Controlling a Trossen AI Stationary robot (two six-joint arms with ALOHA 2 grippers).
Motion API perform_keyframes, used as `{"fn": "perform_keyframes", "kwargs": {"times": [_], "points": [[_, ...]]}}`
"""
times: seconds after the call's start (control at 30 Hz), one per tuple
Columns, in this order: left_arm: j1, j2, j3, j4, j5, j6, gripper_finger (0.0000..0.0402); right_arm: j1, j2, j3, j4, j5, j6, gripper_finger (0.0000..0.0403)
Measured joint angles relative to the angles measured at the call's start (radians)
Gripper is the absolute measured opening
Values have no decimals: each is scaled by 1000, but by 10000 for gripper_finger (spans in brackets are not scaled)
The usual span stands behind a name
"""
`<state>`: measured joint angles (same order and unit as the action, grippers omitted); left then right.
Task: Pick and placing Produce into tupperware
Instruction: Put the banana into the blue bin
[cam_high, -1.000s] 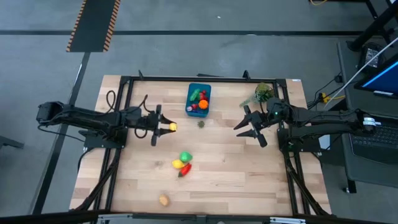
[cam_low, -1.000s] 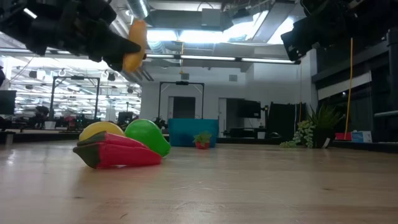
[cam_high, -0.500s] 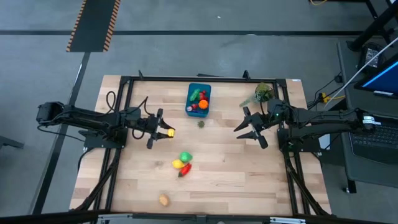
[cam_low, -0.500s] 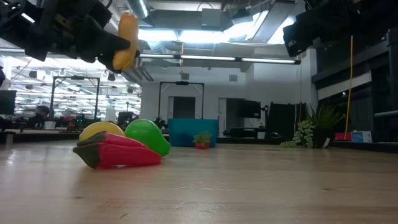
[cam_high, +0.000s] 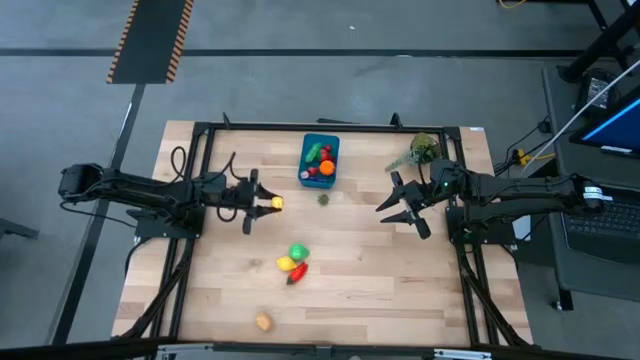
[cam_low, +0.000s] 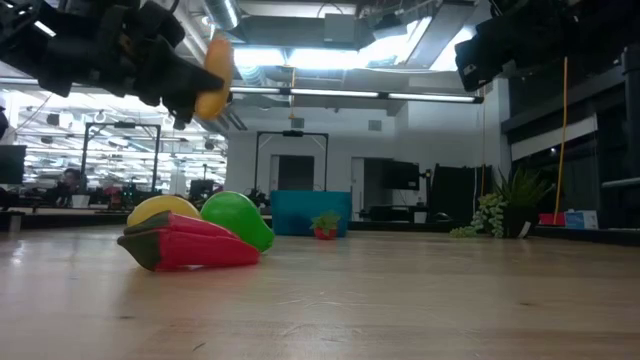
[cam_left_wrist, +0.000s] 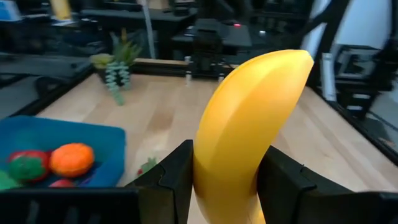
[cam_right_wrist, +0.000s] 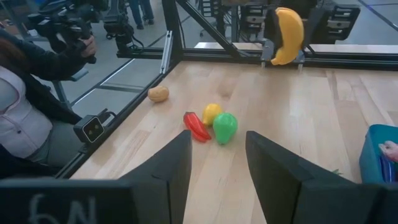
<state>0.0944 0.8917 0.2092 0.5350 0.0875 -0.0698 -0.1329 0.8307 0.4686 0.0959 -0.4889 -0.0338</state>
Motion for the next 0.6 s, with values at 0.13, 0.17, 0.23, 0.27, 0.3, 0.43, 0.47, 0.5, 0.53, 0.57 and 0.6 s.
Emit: {"fn": "perform_keyframes", "kwargs": {"times": [0.13, 0.17, 0.23, 0.27, 0.3, 0.43, 0.47, 0.5, 0.53, 0.57, 0.6], "points": [[0, 0, 0, -2, -76, -2, 131, 0, 0, 0, 0, 0, 1, 153], [0, 1, 0, -3, -97, -3, 131, 0, 0, 0, 0, 0, 0, 153], [0, 7, 0, -5, -132, -8, 131, 0, 0, 0, 0, 0, 0, 153], [0, 10, -1, -6, -148, -8, 131, 0, 0, 0, 0, 0, 0, 153], [0, 17, -1, -1, -166, -9, 131, 0, 0, 0, 0, 1, 1, 153], [-1, 49, -1, -2, -256, -34, 131, 0, 0, 0, 0, 1, -1, 153], [-1, 60, -1, -2, -269, -34, 131, 0, 1, 0, 0, 1, -1, 153], [-1, 71, -1, -3, -280, -35, 131, 0, 1, 0, 0, 1, -1, 153], [-1, 83, -1, 1, -291, -41, 131, 0, 0, 0, 0, 1, -1, 153], [-1, 95, -1, 8, -301, -51, 131, 0, 1, 0, 0, 1, -1, 153], [-1, 108, -1, 18, -311, -57, 131, 0, 0, 0, 0, 1, -1, 153]]}}
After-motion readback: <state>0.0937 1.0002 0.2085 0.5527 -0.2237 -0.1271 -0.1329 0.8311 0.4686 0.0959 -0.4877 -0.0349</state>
